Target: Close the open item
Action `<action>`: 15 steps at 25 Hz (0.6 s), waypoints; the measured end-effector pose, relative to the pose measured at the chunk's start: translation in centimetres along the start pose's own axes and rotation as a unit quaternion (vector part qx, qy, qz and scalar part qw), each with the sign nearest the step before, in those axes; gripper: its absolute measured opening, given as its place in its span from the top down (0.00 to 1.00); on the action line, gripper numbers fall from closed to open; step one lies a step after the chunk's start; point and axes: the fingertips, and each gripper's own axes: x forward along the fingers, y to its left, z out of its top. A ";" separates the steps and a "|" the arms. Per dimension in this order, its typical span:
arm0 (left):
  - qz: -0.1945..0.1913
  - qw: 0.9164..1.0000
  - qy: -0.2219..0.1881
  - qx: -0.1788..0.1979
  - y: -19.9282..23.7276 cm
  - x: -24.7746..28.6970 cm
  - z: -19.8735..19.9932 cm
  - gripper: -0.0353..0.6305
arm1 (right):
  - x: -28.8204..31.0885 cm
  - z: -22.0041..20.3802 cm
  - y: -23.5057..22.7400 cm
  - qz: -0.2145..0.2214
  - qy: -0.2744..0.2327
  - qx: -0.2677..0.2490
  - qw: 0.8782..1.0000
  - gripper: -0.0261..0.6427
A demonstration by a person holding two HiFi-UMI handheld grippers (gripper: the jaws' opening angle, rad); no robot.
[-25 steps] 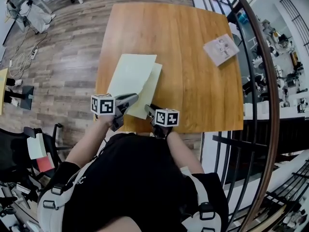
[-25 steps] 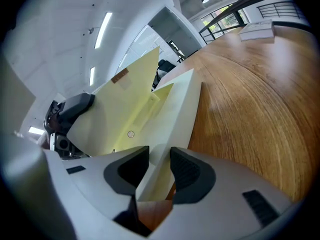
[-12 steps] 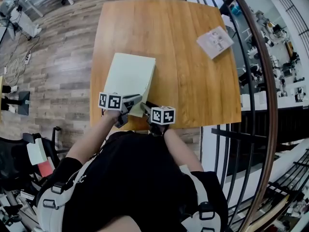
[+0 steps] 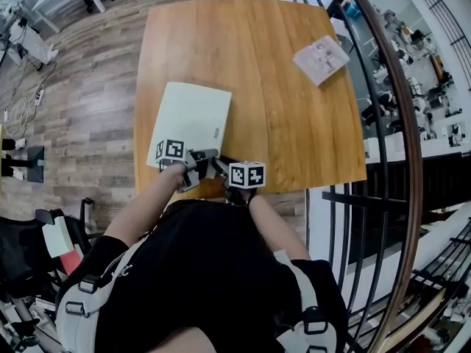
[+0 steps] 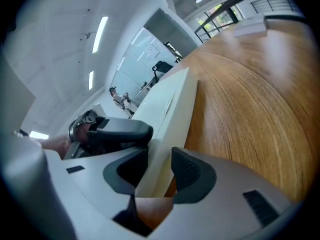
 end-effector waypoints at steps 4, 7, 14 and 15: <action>0.015 0.999 -0.011 0.034 -0.2 0.1 -0.1 0.95 | 0.0 0.3 0.3 -0.019 0.006 -0.056 0.998 0.75; -0.003 1.000 -0.028 0.004 -0.2 0.0 0.2 0.95 | -0.7 0.3 0.4 -0.023 0.004 -0.063 0.998 0.77; -0.033 0.998 -0.047 -0.017 -0.6 -0.5 0.7 0.95 | -3.3 2.8 -0.8 -0.048 -0.065 -0.034 0.996 0.94; -0.032 0.998 -0.047 -0.013 -0.6 -0.5 0.7 0.95 | -3.4 3.6 -0.9 -0.050 -0.078 -0.030 0.995 0.94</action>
